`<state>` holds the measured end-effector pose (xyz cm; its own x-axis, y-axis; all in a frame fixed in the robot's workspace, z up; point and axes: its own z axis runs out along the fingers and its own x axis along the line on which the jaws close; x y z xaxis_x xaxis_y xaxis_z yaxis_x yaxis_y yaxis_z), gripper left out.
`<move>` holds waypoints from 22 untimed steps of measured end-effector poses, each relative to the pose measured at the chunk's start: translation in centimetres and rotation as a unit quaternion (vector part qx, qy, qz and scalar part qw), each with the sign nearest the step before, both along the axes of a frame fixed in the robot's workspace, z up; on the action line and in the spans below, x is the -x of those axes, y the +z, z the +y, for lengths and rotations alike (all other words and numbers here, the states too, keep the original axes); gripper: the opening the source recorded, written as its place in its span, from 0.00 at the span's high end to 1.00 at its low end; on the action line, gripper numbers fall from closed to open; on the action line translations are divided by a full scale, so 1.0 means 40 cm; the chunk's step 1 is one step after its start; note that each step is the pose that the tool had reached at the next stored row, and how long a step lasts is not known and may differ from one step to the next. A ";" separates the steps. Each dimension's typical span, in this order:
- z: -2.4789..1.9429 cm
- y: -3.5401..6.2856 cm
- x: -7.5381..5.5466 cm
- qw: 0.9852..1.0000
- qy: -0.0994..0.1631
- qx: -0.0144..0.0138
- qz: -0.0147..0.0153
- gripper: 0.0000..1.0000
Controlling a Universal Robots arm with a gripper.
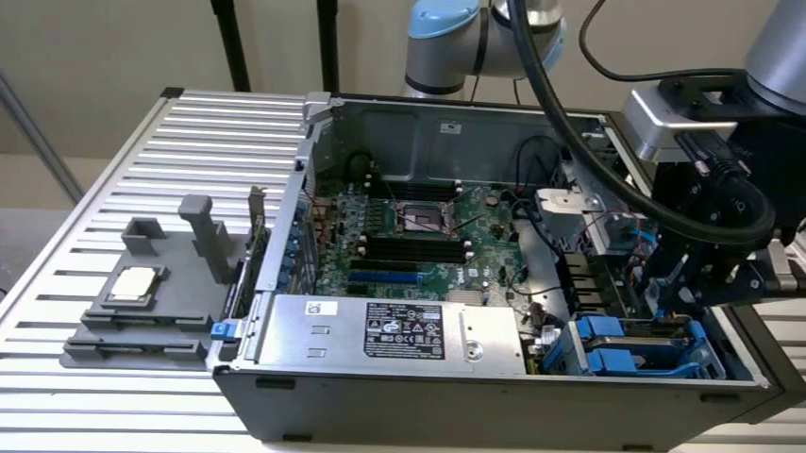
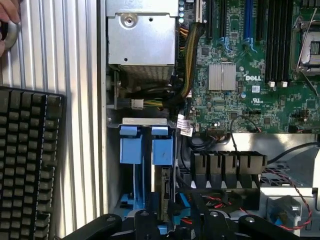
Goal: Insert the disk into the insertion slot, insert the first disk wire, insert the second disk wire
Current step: 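Insert the second disk wire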
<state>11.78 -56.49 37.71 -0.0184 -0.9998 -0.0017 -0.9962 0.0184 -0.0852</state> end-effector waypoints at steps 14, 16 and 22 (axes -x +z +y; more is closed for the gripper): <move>0.007 -0.010 -0.014 1.000 0.000 0.003 0.006 0.71; 0.007 -0.010 -0.014 1.000 0.000 0.003 0.006 0.71; 0.005 -0.012 -0.013 1.000 0.000 0.003 0.006 0.84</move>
<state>12.30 -56.30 37.25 -0.0183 -0.9998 0.0042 -0.9972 0.0179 -0.0725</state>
